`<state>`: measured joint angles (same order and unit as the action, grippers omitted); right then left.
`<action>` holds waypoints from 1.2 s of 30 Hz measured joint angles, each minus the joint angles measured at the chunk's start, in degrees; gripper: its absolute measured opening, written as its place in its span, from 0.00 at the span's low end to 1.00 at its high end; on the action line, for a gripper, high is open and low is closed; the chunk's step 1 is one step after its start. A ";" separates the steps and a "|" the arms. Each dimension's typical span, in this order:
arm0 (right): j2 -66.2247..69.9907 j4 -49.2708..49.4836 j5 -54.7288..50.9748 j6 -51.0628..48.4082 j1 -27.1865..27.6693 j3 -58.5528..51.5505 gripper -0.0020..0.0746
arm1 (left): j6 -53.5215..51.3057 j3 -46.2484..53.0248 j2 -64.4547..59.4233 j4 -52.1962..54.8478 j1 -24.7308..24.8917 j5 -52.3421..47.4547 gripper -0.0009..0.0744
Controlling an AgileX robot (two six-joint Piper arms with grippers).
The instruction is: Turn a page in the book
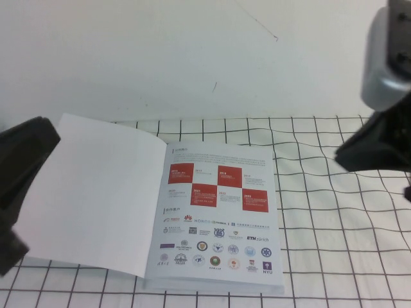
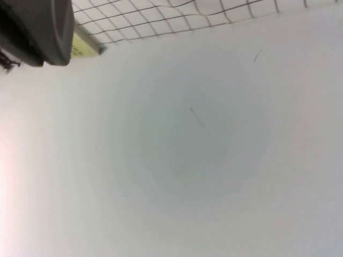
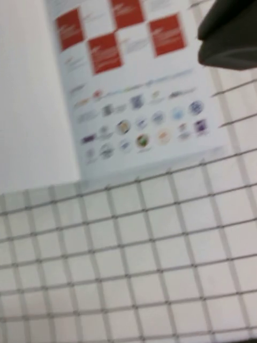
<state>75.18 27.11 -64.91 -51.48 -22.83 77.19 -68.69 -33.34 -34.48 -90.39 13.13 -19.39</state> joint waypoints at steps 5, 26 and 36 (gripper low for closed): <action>-8.65 -20.72 -4.15 12.76 0.00 0.00 0.02 | 15.54 0.00 8.29 13.15 0.00 -5.35 0.01; -47.33 -26.28 20.74 29.54 0.00 -38.43 0.02 | 45.85 0.04 9.06 64.75 0.00 -19.45 0.01; -62.11 -25.84 32.33 35.36 0.00 -55.57 0.02 | 46.97 0.04 9.06 72.12 0.00 -10.72 0.01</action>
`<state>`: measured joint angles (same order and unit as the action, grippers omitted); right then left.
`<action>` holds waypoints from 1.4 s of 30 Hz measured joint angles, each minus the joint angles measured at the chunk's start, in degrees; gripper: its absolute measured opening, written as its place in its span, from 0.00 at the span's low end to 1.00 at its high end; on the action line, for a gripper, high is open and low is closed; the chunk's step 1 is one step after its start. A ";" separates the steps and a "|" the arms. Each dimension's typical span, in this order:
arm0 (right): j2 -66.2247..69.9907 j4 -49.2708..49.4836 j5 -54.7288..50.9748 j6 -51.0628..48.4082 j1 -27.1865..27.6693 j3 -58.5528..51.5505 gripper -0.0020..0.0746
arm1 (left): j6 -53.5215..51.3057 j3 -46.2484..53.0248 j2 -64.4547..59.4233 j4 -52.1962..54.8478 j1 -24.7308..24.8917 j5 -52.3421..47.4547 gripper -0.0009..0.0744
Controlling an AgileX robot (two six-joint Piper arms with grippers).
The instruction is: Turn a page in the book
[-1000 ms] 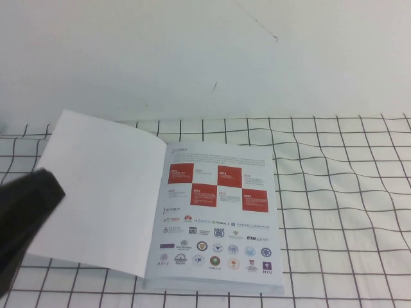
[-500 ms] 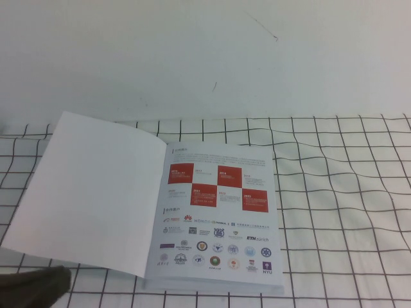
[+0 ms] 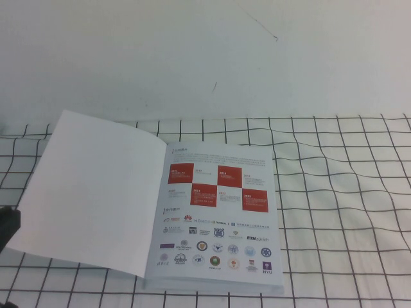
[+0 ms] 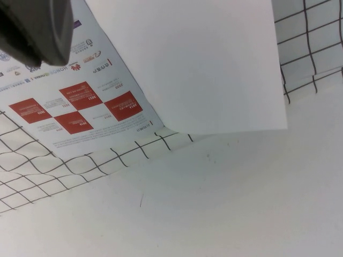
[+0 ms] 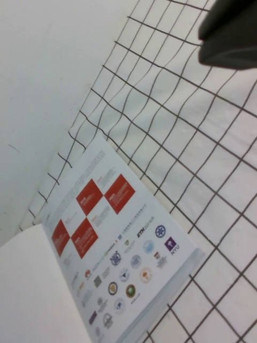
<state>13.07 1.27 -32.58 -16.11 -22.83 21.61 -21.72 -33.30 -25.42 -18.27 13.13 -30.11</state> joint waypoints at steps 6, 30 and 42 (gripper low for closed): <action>-0.79 1.96 -4.84 1.20 0.00 -0.74 0.02 | 0.00 0.00 0.00 0.12 0.00 0.36 0.01; -0.79 2.35 -6.08 1.50 0.00 -0.97 0.02 | -0.10 8.03 2.22 3.55 0.28 12.23 0.01; -0.90 2.35 -6.08 1.50 0.00 -0.97 0.02 | 7.36 30.83 23.81 9.99 -10.59 28.72 0.01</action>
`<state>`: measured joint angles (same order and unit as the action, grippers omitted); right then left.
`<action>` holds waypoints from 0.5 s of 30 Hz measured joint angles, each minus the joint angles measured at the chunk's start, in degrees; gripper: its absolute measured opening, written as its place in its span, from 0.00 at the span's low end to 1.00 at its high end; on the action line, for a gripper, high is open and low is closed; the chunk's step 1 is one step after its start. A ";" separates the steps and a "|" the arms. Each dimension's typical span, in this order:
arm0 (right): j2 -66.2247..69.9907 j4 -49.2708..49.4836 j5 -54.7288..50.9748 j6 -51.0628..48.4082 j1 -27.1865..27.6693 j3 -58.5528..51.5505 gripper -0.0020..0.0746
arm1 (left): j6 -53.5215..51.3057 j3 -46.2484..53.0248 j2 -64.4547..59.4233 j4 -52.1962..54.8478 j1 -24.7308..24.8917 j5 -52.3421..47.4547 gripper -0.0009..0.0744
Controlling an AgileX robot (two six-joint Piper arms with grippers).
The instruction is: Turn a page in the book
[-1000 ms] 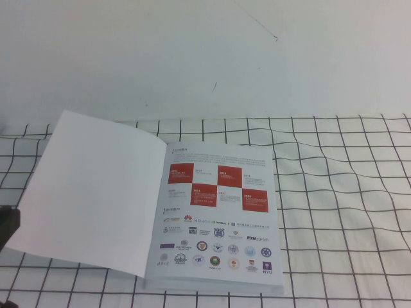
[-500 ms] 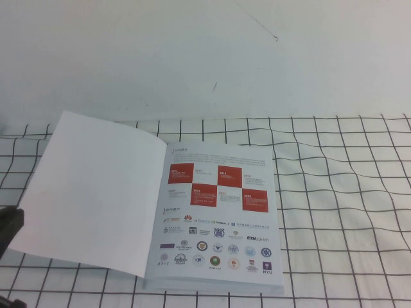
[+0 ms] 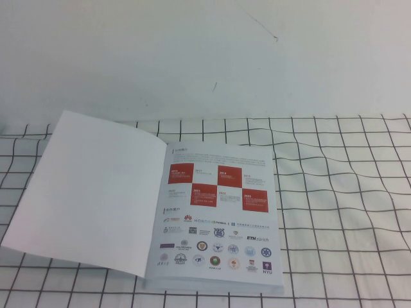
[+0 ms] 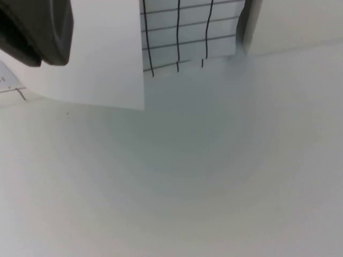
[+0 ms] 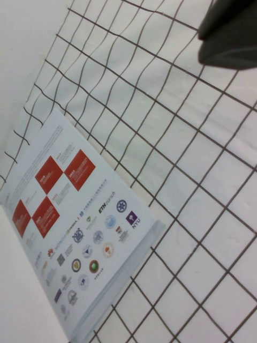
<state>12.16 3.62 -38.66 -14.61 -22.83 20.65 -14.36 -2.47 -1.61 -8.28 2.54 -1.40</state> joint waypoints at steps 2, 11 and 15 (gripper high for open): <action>0.00 0.00 0.00 0.00 0.00 0.00 0.02 | 1.86 2.70 1.71 1.56 -1.26 -0.13 0.01; -0.34 0.08 -0.12 0.00 0.00 0.00 0.02 | 18.29 4.05 2.11 7.48 -1.68 -15.74 0.01; -0.34 0.08 -0.12 0.00 0.00 0.00 0.02 | 18.83 4.05 2.11 7.60 -1.68 -16.64 0.01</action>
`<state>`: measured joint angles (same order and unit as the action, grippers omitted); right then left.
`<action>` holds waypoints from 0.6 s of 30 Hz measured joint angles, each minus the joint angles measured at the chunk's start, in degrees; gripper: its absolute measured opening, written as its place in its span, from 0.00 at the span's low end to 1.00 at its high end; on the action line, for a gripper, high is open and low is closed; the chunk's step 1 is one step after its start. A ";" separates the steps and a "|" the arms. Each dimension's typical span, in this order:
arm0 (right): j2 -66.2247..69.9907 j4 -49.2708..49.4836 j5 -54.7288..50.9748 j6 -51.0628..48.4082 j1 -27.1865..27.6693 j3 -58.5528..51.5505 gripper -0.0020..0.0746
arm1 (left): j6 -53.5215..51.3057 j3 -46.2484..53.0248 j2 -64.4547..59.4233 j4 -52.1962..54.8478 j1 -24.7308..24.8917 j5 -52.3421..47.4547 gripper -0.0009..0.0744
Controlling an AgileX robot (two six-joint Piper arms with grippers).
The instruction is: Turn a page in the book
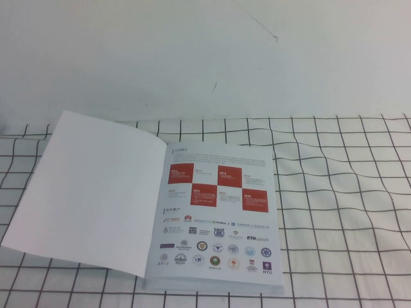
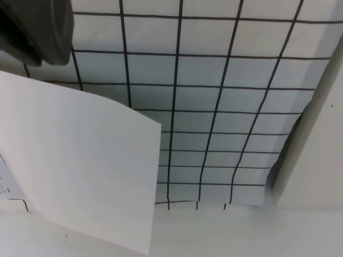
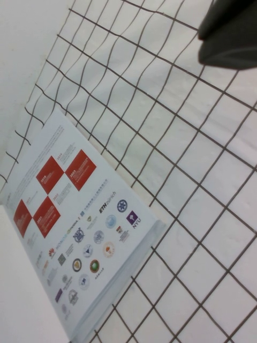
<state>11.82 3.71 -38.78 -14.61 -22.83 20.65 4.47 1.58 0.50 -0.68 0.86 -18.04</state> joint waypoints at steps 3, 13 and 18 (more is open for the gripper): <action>0.00 0.00 0.00 0.00 0.00 -0.04 0.02 | 0.00 -0.10 0.00 0.00 0.00 -0.09 0.01; 0.00 0.00 0.00 0.00 0.00 -0.04 0.02 | 0.25 -0.21 0.00 0.09 0.00 -0.58 0.01; 0.00 0.00 0.00 0.00 0.00 -0.04 0.02 | 0.25 -0.21 0.00 0.09 0.00 -0.70 0.01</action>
<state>11.82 3.71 -38.78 -14.61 -22.83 20.61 4.72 1.37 0.50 -0.59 0.86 -18.74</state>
